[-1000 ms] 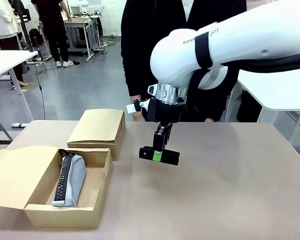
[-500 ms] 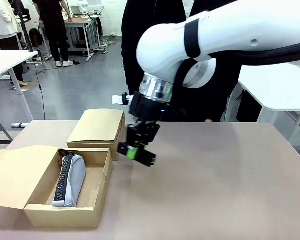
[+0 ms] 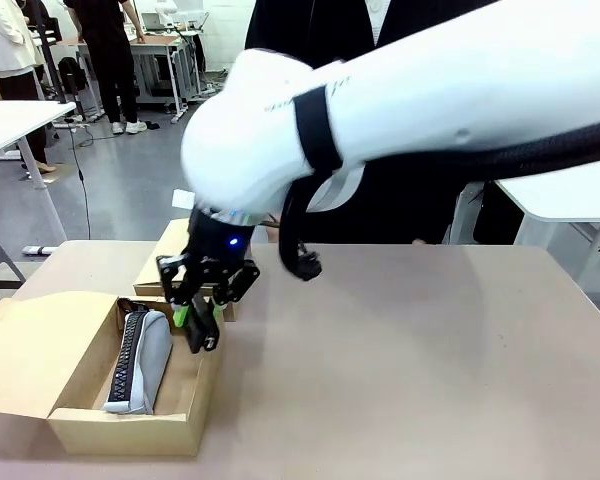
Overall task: Place items inside the box.
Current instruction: Pick up a Pencil pouch or Stapler and place it inside the Mailer Box closest to the robot.
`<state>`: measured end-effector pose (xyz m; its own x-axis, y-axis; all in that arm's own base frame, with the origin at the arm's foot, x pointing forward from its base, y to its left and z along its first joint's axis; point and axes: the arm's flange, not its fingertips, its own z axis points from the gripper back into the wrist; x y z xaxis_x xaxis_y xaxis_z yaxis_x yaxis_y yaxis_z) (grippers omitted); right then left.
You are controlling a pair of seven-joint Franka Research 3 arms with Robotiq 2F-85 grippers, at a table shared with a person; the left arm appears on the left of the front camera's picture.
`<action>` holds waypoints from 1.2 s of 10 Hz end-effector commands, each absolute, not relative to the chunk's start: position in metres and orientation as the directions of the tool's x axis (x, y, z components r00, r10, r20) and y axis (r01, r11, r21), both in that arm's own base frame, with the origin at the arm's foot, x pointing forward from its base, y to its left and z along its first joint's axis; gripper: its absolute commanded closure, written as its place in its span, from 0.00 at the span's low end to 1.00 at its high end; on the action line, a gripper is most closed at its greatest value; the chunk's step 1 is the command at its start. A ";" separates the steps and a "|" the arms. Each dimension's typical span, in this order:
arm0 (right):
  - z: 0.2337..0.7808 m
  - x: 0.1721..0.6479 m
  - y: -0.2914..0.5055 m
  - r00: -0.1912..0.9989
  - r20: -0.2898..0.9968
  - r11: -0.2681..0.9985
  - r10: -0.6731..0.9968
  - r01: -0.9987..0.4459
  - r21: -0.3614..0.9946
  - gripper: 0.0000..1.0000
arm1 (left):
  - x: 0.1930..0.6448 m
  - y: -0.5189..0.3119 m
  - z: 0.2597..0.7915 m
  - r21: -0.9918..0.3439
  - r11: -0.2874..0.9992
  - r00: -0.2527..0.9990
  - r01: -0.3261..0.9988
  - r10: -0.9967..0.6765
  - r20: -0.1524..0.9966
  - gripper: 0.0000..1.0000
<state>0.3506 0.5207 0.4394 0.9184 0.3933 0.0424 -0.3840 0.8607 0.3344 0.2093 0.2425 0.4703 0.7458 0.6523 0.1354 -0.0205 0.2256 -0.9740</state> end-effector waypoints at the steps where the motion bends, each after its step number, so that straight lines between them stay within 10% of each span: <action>1: 0.430 0.355 0.573 0.950 0.002 0.932 0.311 -0.306 0.197 0.58 | 0.210 0.243 0.472 -0.975 0.220 0.743 0.008 0.651 0.153 0.00; 9: 0.403 0.369 0.598 0.966 -0.033 0.960 0.255 -0.249 0.128 0.58 | 0.210 0.243 0.472 -0.975 0.220 0.743 0.008 0.651 0.153 0.00; 12: 0.403 0.367 0.595 0.966 -0.032 0.959 0.256 -0.250 0.129 0.00 | 0.210 0.243 0.472 -0.975 0.220 0.743 0.008 0.651 0.153 0.00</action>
<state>0.3725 0.5963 0.4005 0.9568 0.2888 -0.0340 -0.2810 0.9483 0.1472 0.2093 0.2425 0.4701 0.7458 0.6523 0.1349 -0.0209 0.2253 -0.9741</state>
